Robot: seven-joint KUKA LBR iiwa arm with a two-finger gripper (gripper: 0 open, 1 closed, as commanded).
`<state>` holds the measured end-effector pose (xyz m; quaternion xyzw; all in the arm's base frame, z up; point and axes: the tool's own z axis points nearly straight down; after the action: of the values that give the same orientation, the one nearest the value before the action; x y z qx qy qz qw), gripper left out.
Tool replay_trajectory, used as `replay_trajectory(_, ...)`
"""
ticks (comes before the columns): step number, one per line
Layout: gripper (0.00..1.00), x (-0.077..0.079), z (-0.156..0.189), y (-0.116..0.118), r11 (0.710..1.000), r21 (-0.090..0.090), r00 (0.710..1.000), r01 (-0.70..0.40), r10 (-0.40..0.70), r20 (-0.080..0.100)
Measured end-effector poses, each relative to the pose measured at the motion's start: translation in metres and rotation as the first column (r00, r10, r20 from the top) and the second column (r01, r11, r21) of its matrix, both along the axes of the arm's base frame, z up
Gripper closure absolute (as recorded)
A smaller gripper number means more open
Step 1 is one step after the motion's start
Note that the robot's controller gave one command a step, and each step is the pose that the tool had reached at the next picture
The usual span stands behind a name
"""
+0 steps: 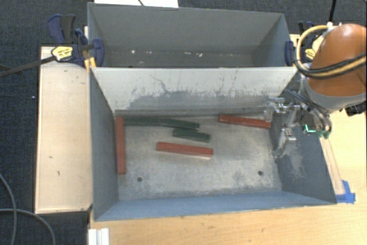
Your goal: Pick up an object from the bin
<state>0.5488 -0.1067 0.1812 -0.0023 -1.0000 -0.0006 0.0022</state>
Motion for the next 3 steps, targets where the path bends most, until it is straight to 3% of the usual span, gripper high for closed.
replay_trajectory(1,0.0,0.002,0.004,0.0,1.0,-0.002,1.0,-0.003,0.003,0.008)
replay_trajectory(2,0.0,0.02,-0.033,0.035,0.998,-0.002,0.998,0.062,-0.062,0.011)
replay_trajectory(3,0.0,0.017,-0.038,0.095,1.0,-0.001,1.0,-0.01,0.01,0.002)
